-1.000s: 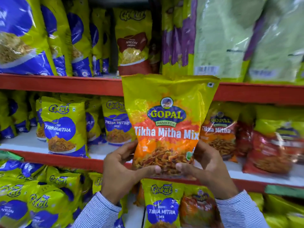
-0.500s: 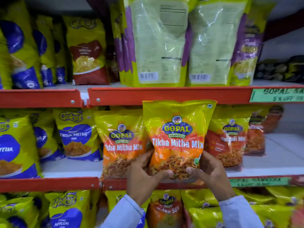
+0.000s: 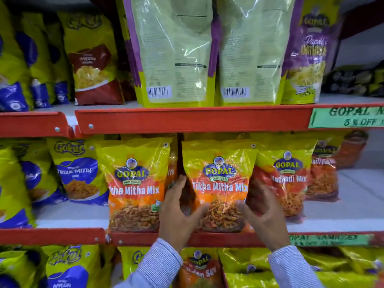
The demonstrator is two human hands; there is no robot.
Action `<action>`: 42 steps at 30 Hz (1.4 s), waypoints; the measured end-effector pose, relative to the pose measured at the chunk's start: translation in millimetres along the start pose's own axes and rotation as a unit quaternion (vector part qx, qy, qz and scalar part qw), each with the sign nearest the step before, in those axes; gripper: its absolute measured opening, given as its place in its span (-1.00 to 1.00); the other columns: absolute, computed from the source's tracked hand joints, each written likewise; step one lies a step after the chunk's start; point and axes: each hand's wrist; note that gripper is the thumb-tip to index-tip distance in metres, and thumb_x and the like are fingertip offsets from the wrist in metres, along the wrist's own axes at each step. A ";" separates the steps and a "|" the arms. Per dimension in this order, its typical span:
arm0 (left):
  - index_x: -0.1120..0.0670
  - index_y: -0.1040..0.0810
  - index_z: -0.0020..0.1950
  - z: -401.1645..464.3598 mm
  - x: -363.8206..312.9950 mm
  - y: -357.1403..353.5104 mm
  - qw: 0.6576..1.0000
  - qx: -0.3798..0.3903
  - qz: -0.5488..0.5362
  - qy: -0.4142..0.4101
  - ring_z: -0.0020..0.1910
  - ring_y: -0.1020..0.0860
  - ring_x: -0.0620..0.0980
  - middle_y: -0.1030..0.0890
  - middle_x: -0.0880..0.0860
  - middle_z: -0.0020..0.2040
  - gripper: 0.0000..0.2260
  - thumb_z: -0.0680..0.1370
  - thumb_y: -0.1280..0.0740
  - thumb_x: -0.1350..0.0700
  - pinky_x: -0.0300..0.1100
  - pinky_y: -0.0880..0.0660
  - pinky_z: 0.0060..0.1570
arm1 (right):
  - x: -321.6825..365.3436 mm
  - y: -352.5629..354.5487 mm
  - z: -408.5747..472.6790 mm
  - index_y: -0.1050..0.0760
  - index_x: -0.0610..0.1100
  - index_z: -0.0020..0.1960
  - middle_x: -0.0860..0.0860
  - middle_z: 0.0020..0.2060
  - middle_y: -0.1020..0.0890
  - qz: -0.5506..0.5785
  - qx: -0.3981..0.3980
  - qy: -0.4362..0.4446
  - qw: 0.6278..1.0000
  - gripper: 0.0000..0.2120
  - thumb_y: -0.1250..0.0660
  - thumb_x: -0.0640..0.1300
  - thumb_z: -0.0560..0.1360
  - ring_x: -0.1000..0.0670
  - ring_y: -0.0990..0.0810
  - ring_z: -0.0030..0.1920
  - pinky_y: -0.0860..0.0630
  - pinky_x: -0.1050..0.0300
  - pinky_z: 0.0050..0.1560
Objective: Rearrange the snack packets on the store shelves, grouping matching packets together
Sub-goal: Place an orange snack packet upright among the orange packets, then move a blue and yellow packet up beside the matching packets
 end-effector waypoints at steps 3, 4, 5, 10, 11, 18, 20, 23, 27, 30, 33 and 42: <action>0.06 -0.43 0.40 28.8 -36.4 12.1 0.978 -0.087 0.078 -0.172 0.42 -0.39 0.06 -0.47 0.08 0.41 -0.54 0.53 -0.44 0.07 -0.01 -0.33 0.44 | 39.9 4.7 26.0 -0.48 -0.16 0.28 -0.10 0.18 -0.59 -0.168 -0.141 0.174 0.960 -0.61 -0.31 -0.03 0.50 -0.04 -0.51 0.20 -0.32 0.28 0.30; 0.13 -0.45 0.38 41.7 -43.6 11.6 0.961 -0.111 0.115 -0.224 0.39 -0.40 0.12 -0.50 0.15 0.38 -0.61 0.56 -0.38 0.17 -0.01 -0.33 0.43 | 55.9 4.5 37.9 -0.48 -0.20 0.27 -0.15 0.17 -0.59 -0.219 -0.148 0.218 0.940 -0.66 -0.27 -0.14 0.53 -0.11 -0.50 0.21 -0.31 0.22 0.32; 0.18 -0.47 0.35 55.7 -50.8 10.0 0.944 -0.126 0.157 -0.261 0.35 -0.42 0.16 -0.53 0.21 0.32 -0.65 0.56 -0.33 0.26 -0.01 -0.33 0.41 | 67.4 3.8 50.6 -0.48 -0.22 0.28 -0.17 0.17 -0.59 -0.267 -0.143 0.245 0.921 -0.67 -0.23 -0.22 0.53 -0.16 -0.48 0.23 -0.33 0.13 0.34; 0.20 -0.54 0.26 99.9 -77.9 11.2 0.910 -0.046 0.344 -0.226 0.14 -0.58 0.32 -0.66 0.28 0.09 -0.48 0.30 -0.40 0.38 0.08 -0.57 0.15 | 82.2 5.4 103.9 -0.50 -0.10 0.30 -0.19 0.10 -0.66 -0.488 -0.063 0.242 0.836 -0.50 -0.13 -0.22 0.38 -0.28 -0.57 0.14 -0.51 -0.11 0.09; 0.18 -0.56 0.24 101.9 -83.9 14.2 0.909 -0.014 0.358 -0.214 0.10 -0.60 0.33 -0.67 0.27 0.07 -0.48 0.28 -0.40 0.39 0.08 -0.59 0.08 | 83.8 7.6 109.3 -0.53 -0.09 0.27 -0.21 0.05 -0.68 -0.494 -0.053 0.245 0.832 -0.49 -0.15 -0.24 0.35 -0.30 -0.60 0.08 -0.55 -0.11 0.01; 0.01 -0.40 0.43 118.3 -92.5 19.6 0.899 0.027 0.399 -0.178 0.22 -0.52 0.29 -0.58 0.24 0.28 -0.42 0.44 -0.30 0.36 0.05 -0.42 0.17 | 93.9 5.5 116.0 -0.64 -0.07 0.12 -0.29 -0.16 -0.71 -0.484 -0.063 0.249 0.837 -0.41 -0.44 -0.44 0.14 -0.36 -0.66 -0.19 -0.63 -0.10 -0.26; 0.05 -0.46 0.38 115.1 -76.3 18.6 0.883 -0.026 0.394 -0.253 0.26 -0.49 0.23 -0.59 0.17 0.30 -0.43 0.37 -0.36 0.33 0.04 -0.38 0.26 | 86.6 1.8 106.4 -0.55 -0.08 0.22 -0.26 -0.01 -0.69 -0.464 -0.088 0.271 0.839 -0.49 -0.37 -0.34 0.30 -0.33 -0.61 0.02 -0.59 -0.11 -0.04; 0.08 -0.42 0.40 96.8 -52.5 18.8 0.871 -0.062 0.368 -0.319 0.45 -0.31 0.15 -0.50 0.10 0.42 -0.55 0.50 -0.29 0.18 0.15 -0.23 0.46 | 79.9 -7.7 83.3 -0.38 -0.13 0.40 -0.20 0.33 -0.53 -0.476 -0.089 0.261 0.835 -0.55 -0.23 -0.11 0.52 -0.27 -0.41 0.36 -0.37 -0.21 0.38; 0.07 -0.25 0.53 60.9 -33.5 31.6 0.851 -0.035 0.392 -0.347 0.59 -0.03 0.26 -0.22 0.14 0.58 -0.53 0.63 -0.19 0.00 0.38 0.09 0.51 | 76.0 -28.2 41.8 -0.12 -0.11 0.56 -0.19 0.57 -0.16 -0.480 -0.048 0.259 0.837 -0.39 -0.18 0.05 0.58 -0.24 -0.02 0.59 0.00 -0.35 0.54; 0.05 -0.18 0.55 29.9 -6.0 53.6 0.844 -0.004 0.418 -0.336 0.59 0.07 0.28 -0.13 0.16 0.60 -0.47 0.61 -0.19 -0.06 0.43 0.09 0.49 | 65.4 -48.7 8.9 -0.07 -0.08 0.58 -0.19 0.59 -0.02 -0.471 -0.029 0.265 0.841 -0.34 -0.19 0.08 0.56 -0.25 0.13 0.59 0.10 -0.41 0.53; 0.04 -0.26 0.53 -0.1 32.9 80.1 0.851 0.015 0.408 -0.329 0.58 -0.03 0.29 -0.16 0.18 0.58 -0.48 0.58 -0.25 -0.04 0.45 -0.06 0.45 | 44.1 -73.5 -23.6 -0.15 -0.11 0.56 -0.21 0.57 -0.07 -0.453 -0.007 0.302 0.839 -0.33 -0.26 0.05 0.53 -0.22 0.14 0.60 0.06 -0.42 0.52; 0.07 -0.63 -0.02 -105.6 199.5 130.2 0.905 0.136 0.268 -0.300 -0.01 -0.61 0.16 -0.71 0.10 -0.02 -0.88 0.46 -0.38 0.17 -0.01 -0.58 -0.03 | -69.9 -139.0 -127.4 -0.49 -0.07 0.14 -0.08 0.09 -0.66 -0.304 0.200 0.428 0.827 -0.77 -0.19 -0.15 0.52 -0.10 -0.57 0.12 -0.55 -0.04 0.16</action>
Point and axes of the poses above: each hand's wrist, its own z-axis towards the middle knuckle, its own y-axis out of the back of the hand, x = y × z
